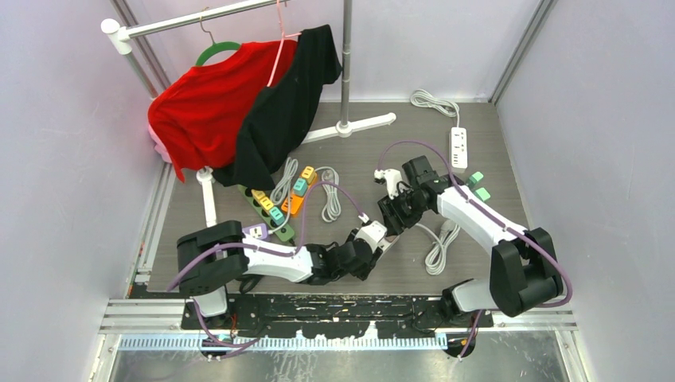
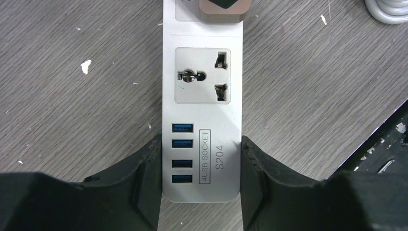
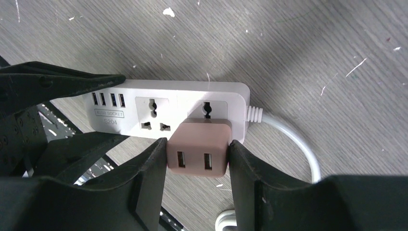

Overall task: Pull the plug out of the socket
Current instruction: Remove the plug from the socket.

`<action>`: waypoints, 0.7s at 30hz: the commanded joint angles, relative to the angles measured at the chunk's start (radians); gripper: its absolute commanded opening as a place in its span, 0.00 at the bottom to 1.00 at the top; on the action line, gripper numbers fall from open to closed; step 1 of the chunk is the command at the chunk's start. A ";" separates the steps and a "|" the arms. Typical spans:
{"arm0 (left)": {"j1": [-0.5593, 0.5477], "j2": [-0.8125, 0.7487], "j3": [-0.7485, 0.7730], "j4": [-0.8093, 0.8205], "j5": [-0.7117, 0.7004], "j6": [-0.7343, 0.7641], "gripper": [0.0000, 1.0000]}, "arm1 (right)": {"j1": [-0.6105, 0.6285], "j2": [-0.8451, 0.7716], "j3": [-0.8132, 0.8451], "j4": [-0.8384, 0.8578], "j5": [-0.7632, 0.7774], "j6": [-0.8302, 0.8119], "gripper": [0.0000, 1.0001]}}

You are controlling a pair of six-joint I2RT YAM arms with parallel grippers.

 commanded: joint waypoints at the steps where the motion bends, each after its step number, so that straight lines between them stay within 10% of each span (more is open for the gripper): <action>1: 0.010 0.001 0.041 -0.039 0.014 -0.009 0.00 | 0.057 -0.030 -0.018 0.099 0.012 0.068 0.01; 21: 0.028 0.019 0.006 -0.004 0.054 -0.009 0.00 | 0.057 -0.038 0.007 0.017 0.043 -0.019 0.01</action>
